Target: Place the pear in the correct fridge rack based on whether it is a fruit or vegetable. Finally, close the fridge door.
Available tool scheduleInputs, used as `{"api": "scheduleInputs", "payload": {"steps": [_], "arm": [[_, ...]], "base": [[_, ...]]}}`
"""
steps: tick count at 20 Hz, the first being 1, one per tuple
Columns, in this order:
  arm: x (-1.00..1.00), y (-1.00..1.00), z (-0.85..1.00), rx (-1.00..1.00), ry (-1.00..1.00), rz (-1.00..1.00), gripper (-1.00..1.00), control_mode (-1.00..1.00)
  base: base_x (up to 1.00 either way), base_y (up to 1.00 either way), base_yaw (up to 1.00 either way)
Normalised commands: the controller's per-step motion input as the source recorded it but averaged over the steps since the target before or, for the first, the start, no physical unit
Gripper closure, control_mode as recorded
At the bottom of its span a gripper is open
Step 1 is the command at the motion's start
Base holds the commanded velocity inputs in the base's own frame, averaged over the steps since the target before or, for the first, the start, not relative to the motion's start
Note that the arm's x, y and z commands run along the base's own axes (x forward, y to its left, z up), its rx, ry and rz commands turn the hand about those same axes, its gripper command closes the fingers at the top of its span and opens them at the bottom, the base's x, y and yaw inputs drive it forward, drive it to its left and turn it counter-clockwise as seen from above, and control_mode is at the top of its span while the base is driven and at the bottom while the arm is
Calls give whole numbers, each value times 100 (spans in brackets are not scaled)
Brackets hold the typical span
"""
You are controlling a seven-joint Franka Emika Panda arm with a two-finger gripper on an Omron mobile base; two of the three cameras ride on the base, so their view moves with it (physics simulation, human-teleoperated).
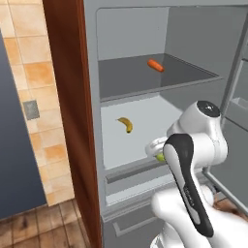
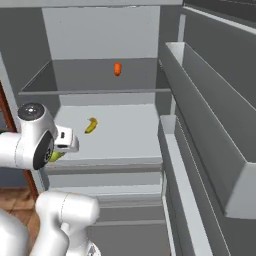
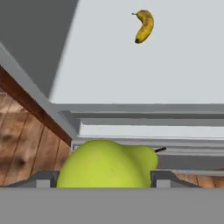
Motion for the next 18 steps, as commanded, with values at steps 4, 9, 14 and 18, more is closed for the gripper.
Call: {"api": "scheduleInputs", "payload": {"steps": [4,9,14,18], "arm": [[29,-36,-10,0,0,-18,100,-100],[59,-85,-16,0,0,-36,100,-100],[76,-71,-1,0,-2,-15,100,-100],[40,-38,-15,0,-20,13,100,-100]], "base": [[44,-8,-16],[0,0,0],[0,0,0],[0,0,0]]}}
